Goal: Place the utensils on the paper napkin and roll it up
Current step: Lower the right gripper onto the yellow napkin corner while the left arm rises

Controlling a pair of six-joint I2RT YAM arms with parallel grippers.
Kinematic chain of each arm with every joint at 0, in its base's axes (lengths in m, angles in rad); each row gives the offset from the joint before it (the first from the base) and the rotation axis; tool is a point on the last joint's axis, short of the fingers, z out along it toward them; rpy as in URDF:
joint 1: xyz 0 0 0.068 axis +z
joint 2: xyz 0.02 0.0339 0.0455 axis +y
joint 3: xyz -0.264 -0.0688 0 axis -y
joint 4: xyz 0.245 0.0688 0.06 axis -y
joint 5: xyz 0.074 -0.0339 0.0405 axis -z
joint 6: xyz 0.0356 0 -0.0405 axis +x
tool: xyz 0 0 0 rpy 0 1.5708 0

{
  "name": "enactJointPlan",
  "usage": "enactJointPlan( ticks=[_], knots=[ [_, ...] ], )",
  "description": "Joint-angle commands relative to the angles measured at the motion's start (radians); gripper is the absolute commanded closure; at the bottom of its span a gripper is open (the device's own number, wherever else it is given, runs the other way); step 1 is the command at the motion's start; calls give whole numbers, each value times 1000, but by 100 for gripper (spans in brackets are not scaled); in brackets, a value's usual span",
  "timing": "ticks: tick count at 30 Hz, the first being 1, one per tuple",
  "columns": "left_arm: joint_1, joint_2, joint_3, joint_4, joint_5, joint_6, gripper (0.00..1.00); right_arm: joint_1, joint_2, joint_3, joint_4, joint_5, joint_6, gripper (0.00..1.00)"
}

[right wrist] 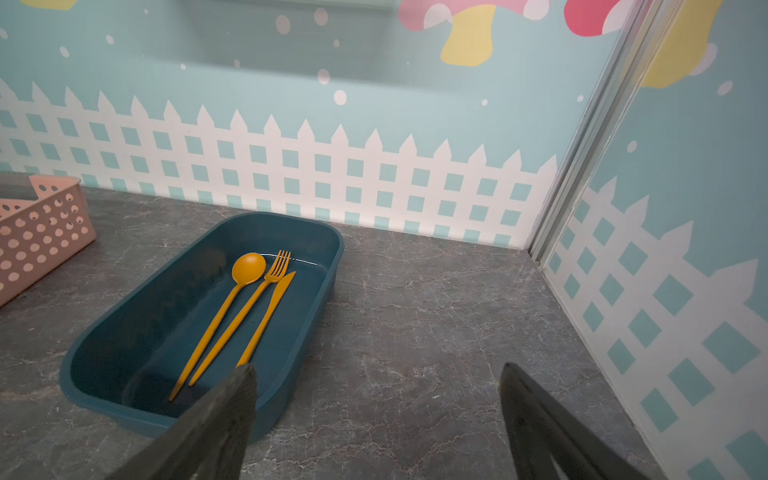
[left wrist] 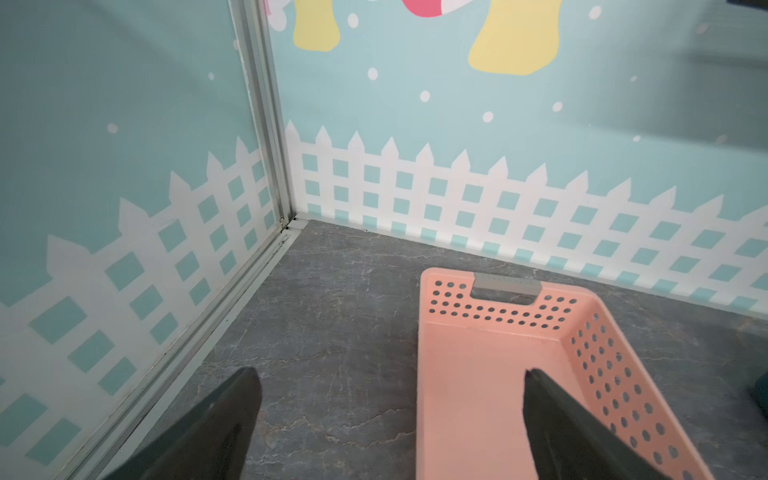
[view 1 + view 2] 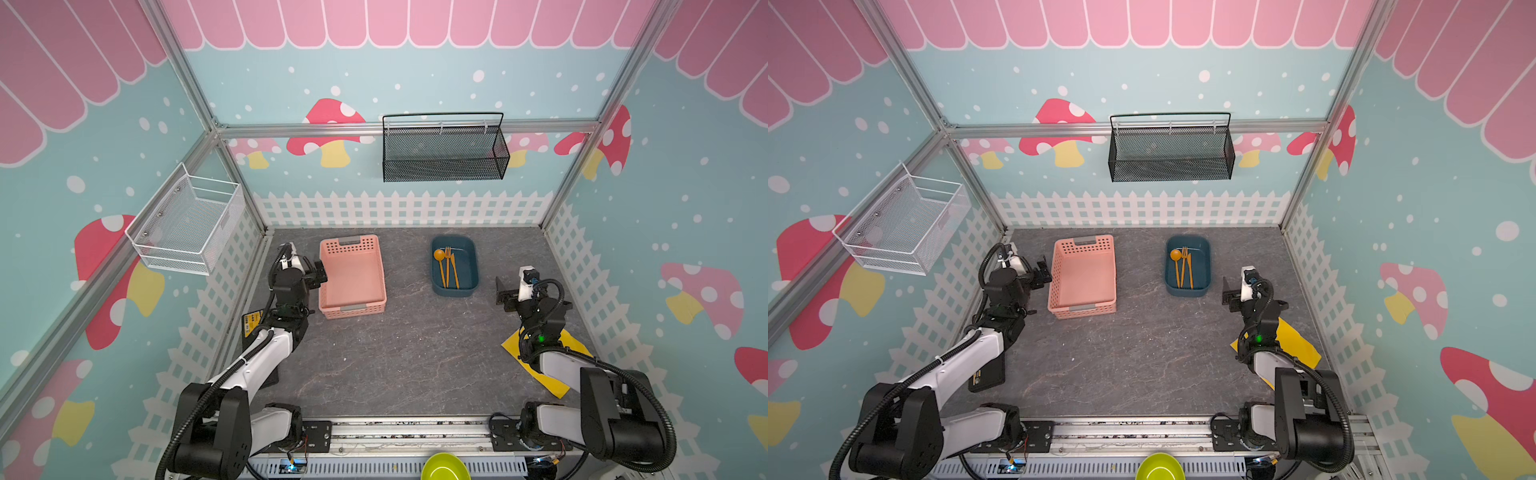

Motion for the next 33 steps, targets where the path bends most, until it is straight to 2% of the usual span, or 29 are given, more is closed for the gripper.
enactJointPlan(
  ticks=[1,4,7,10,13,16,23,29,33],
  knots=[
    [-21,0,133,-314,74,-61,0,3,-32,70,-271,33,87,11],
    [-25,10,266,-515,188,-83,0,3,-58,124,-444,36,191,14],
    [-24,8,357,-628,271,-79,0,2,-75,183,-632,1,280,17],
    [-24,14,405,-690,323,-41,0,3,-95,227,-784,-11,338,19],
    [-22,9,382,-701,353,0,0,3,-138,234,-862,-59,362,21],
    [-18,-7,353,-686,390,-50,1,3,-188,230,-928,-93,390,22],
    [-49,-28,333,-698,342,-45,1,3,-198,198,-1061,-183,486,20],
    [-71,-54,337,-713,299,-25,1,3,-157,174,-1166,-124,533,20],
    [-75,-60,343,-716,298,-18,1,3,-114,175,-1236,-20,561,20]
  ],
)
